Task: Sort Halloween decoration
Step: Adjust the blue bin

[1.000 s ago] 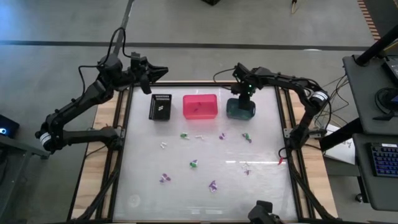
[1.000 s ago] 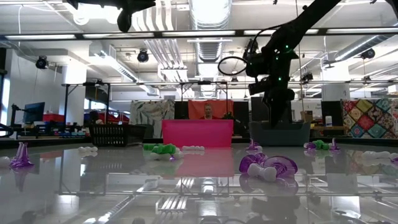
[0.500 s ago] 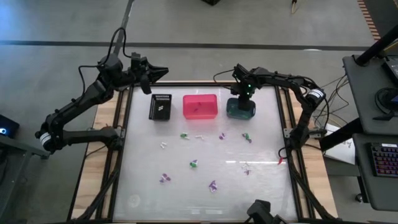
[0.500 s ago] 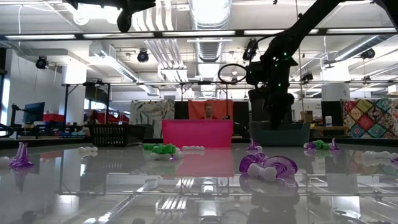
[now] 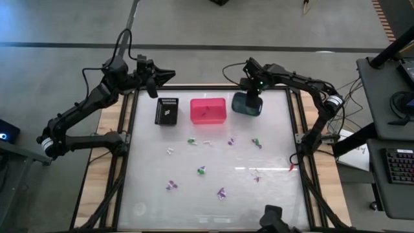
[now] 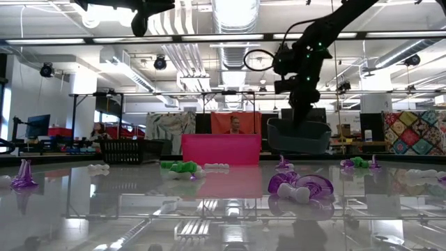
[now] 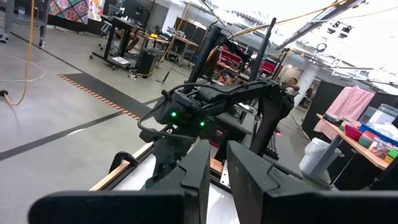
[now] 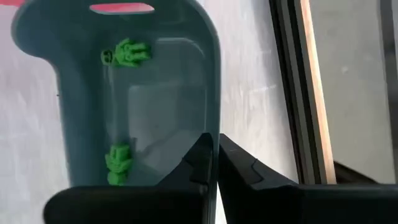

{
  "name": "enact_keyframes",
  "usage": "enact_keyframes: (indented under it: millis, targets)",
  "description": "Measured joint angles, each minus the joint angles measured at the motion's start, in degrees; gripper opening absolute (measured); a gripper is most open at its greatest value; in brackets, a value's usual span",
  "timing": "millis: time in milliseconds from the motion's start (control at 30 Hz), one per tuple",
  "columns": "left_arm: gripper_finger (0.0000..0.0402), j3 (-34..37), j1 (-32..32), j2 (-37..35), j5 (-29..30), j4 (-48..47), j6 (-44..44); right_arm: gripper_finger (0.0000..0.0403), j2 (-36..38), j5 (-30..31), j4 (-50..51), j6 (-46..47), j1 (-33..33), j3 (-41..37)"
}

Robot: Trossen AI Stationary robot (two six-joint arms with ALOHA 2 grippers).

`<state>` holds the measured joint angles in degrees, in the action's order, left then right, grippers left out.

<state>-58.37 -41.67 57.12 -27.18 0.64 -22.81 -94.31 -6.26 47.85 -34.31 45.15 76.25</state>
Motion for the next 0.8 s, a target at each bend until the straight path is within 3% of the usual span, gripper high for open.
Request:
enact_keyframes:
  millis: [800]
  targets:
    - [0.0038,0.0,0.0,0.04,0.02,-0.79,2.88,0.0009,-7.13,-1.14,-0.39,-6.12,-0.76,-0.99]
